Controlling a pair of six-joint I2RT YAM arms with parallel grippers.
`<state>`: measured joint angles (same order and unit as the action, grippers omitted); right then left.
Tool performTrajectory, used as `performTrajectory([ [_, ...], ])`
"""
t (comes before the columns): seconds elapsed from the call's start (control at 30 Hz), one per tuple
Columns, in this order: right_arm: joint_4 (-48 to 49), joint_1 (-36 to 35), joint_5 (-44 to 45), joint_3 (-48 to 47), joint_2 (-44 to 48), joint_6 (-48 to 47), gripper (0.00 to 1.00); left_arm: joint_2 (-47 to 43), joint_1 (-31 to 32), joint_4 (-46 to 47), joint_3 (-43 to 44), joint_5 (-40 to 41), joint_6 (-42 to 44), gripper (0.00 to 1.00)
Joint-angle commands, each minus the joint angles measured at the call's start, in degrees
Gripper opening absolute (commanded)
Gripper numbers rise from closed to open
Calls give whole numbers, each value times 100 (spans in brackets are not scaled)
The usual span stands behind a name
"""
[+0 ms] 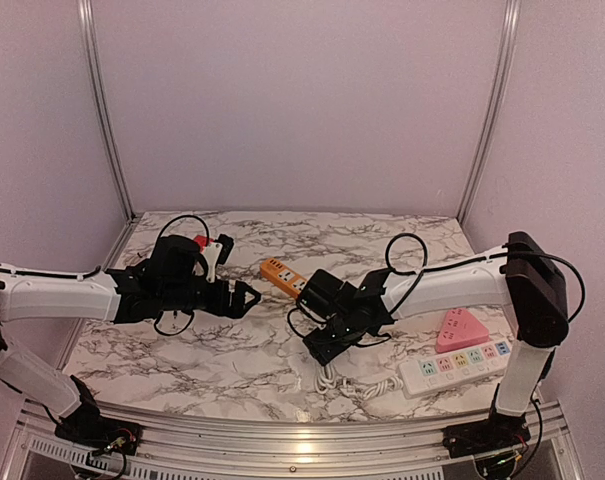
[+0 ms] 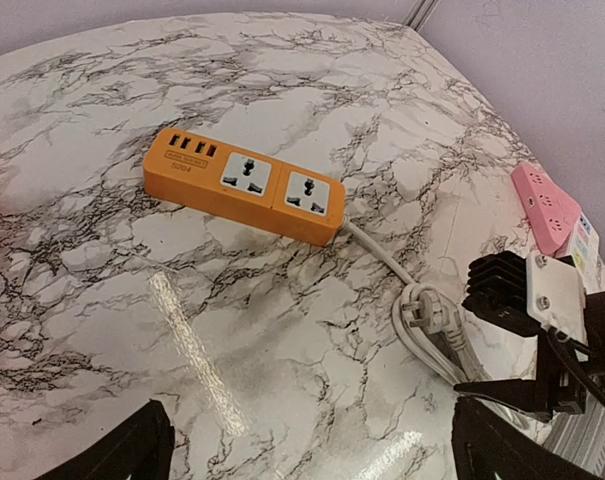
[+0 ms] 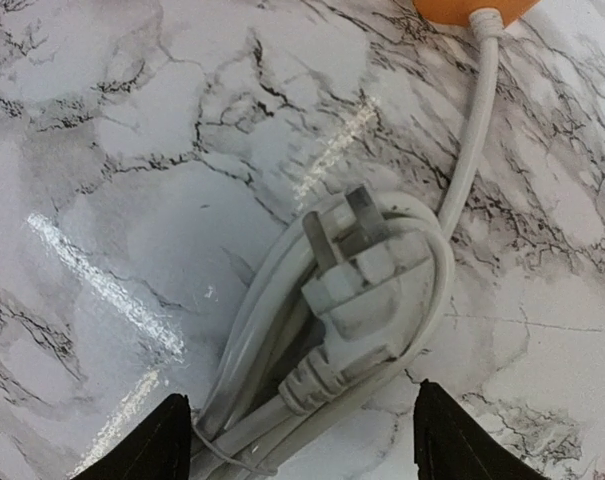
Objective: Insert the plug
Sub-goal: Pick up the plug at the corner of the board.
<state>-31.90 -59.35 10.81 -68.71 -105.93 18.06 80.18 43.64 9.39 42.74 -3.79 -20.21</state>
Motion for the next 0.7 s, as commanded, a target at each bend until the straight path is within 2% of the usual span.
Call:
performTrajectory([
  [0.0,-408,128,327,-46,-53,-146,70,-185,-57,151,-80,25,-9,99],
  [0.37,-684,924,1074,72,129,-542,72,-440,-277,74,-92,156,-46,99],
  [0.67,-696,1344,1643,-238,-166,-786,73,-743,-864,-253,157,353,-95,99],
])
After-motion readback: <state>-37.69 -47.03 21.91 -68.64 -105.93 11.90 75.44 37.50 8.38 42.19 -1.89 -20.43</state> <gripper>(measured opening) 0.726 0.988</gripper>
